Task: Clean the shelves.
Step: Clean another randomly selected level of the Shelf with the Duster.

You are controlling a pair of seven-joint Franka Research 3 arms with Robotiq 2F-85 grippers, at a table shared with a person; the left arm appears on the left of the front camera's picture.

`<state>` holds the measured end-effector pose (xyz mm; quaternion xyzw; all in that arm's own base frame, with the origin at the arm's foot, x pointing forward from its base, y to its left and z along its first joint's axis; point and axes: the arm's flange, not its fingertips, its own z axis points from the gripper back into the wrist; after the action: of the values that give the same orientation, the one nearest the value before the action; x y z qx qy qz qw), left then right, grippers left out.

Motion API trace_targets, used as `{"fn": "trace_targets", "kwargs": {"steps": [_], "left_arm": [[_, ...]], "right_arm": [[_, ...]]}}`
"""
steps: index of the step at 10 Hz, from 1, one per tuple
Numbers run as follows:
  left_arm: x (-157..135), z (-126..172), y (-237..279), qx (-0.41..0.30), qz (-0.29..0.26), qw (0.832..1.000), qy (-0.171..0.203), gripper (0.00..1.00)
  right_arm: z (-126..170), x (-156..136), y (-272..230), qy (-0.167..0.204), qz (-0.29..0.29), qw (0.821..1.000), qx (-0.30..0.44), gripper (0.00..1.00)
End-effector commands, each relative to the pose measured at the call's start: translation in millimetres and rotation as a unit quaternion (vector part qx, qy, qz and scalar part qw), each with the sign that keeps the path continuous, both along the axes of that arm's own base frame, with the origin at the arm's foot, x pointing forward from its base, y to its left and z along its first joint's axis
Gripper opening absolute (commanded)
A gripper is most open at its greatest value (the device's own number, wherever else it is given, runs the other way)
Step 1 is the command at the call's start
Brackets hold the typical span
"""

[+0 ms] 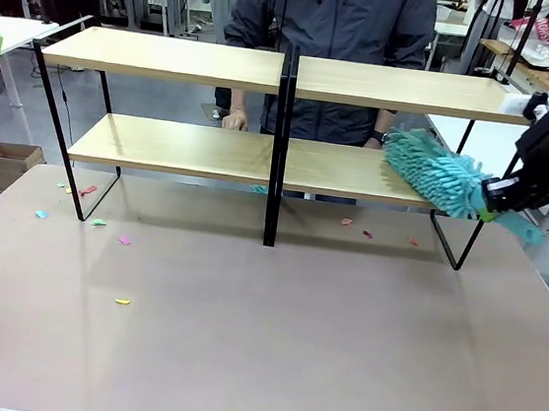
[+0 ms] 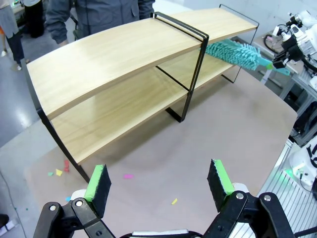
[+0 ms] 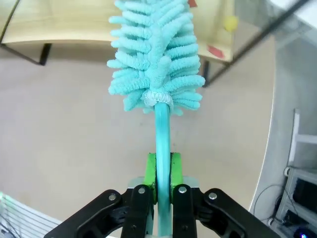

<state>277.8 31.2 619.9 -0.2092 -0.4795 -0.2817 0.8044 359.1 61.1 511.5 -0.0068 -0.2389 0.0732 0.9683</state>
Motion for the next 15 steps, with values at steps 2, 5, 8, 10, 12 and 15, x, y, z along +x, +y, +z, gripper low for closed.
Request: {"fn": "trace_targets", "kwargs": {"steps": [2,5,8,10,12,15], "left_arm": [[1.7,-0.3,-0.3,-0.004,-0.004,1.000,-0.001,1.00],[1.7,-0.3,-0.3,-0.004,-0.004,1.000,-0.001,1.00],[1.7,-0.3,-0.3,-0.004,-0.004,1.000,-0.001,1.00],[1.7,-0.3,-0.3,-0.004,-0.004,1.000,-0.001,1.00],[1.7,-0.3,-0.3,-0.004,-0.004,1.000,-0.001,1.00],[1.7,-0.3,-0.3,-0.004,-0.004,1.000,-0.001,1.00]], "right_arm": [[0.0,0.0,0.0,0.000,0.000,1.000,0.000,0.13],[0.0,0.0,0.0,0.000,0.000,1.000,0.000,0.13],[0.0,-18.8,-8.2,-0.018,-0.061,0.995,-0.074,0.13],[-5.1,-35.8,-4.2,-0.037,-0.112,0.984,-0.134,0.13],[-2.1,-44.5,2.9,-0.118,-0.103,0.979,-0.127,0.13],[-4.5,-43.4,5.4,-0.065,-0.024,0.995,-0.074,0.13]]}}
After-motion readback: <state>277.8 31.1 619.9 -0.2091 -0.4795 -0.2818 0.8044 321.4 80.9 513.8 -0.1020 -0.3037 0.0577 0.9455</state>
